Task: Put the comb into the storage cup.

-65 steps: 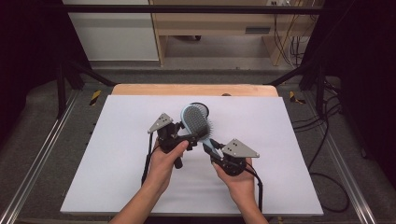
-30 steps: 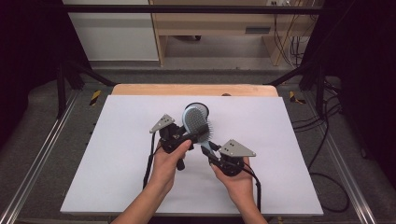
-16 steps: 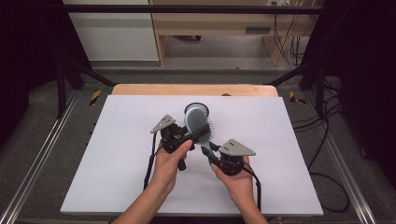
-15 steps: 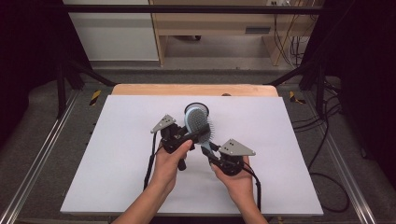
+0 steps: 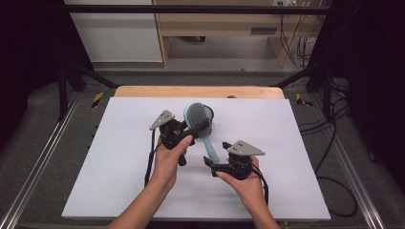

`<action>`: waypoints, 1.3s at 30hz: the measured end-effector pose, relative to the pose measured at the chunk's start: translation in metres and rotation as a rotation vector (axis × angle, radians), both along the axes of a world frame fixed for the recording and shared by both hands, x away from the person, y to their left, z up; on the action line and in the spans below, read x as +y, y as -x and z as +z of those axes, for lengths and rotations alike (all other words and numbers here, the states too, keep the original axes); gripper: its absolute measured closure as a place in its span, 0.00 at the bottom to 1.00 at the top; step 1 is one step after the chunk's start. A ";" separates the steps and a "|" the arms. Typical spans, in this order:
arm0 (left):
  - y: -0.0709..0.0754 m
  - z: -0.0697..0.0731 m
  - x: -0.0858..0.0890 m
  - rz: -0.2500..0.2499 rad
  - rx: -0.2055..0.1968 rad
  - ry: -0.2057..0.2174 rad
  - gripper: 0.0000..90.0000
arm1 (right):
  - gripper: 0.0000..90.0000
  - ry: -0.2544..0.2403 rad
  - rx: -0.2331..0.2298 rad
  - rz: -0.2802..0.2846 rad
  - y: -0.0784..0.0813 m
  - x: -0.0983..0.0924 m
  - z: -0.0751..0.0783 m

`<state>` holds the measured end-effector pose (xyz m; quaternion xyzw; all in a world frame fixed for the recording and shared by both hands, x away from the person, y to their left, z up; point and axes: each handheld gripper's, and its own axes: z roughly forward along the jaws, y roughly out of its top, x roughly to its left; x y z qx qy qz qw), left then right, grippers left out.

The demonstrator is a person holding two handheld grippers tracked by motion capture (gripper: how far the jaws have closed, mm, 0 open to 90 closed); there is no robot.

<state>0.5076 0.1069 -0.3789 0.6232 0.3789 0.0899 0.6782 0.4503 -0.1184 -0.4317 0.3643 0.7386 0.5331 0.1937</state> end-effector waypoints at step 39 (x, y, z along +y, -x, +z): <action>-0.077 0.074 -0.005 0.072 -0.120 -0.063 0.55 | 0.06 -0.022 0.032 -0.122 0.010 -0.072 -0.015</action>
